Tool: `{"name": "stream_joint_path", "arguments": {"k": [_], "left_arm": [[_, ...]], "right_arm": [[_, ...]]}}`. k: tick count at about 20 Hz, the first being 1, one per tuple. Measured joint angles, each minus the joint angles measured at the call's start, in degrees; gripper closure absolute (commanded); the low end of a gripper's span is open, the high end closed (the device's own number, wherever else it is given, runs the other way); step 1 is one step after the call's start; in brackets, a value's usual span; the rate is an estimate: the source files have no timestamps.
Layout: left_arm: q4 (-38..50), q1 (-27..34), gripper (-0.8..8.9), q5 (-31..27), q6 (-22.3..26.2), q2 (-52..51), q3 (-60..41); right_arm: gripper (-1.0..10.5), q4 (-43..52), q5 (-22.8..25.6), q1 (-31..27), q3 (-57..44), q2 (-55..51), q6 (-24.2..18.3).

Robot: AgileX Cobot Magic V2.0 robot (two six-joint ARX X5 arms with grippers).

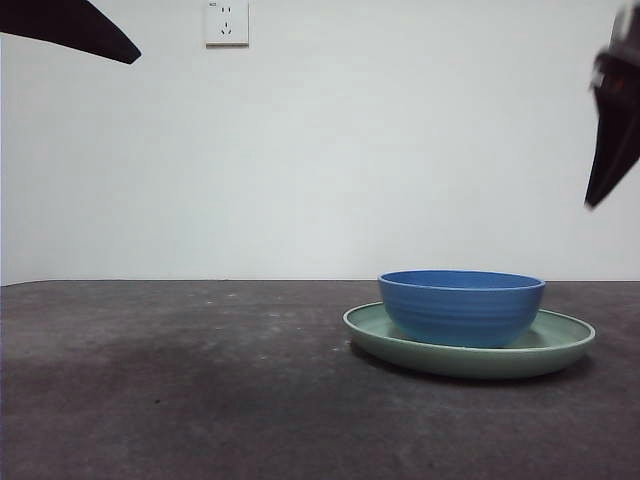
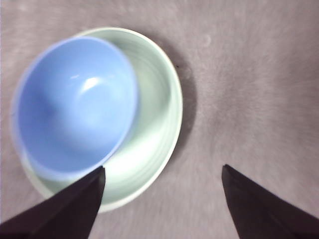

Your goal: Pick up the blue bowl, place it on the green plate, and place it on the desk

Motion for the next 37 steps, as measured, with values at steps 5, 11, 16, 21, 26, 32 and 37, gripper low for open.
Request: {"name": "stream_joint_path", "arguments": {"k": [5, 11, 16, 21, 26, 32, 37], "left_arm": [[0.02, 0.00, 5.52, -0.02, 0.00, 0.00, 0.00], [0.11, 0.00, 5.52, -0.02, 0.00, 0.00, 0.00], [0.17, 0.00, 5.52, -0.02, 0.00, 0.00, 0.00], [0.20, 0.00, 5.52, -0.02, 0.00, 0.00, 0.00], [0.11, 0.00, 5.52, -0.02, -0.02, 0.00, 0.00], [-0.68, 0.00, 5.52, -0.02, 0.00, 0.00, 0.00], [-0.68, 0.00, 5.52, -0.02, 0.00, 0.00, 0.00]], "right_arm": [[6.5, 8.44, -3.30, -0.63, 0.00, 12.13, -0.20], [7.2, 14.29, -5.95, -0.63, 0.00, 20.85, -0.24], [8.3, 16.13, -6.05, -0.63, 0.00, 23.71, -0.24], [9.4, 17.81, -6.60, -0.63, 0.02, 23.98, -0.20], [9.4, 18.56, -7.93, -1.07, 0.02, 23.71, 0.50], [9.4, 20.28, -11.19, -1.40, 0.02, 13.86, 4.26], [9.4, 20.72, -12.94, 0.72, 0.35, 9.14, 8.28]]}}
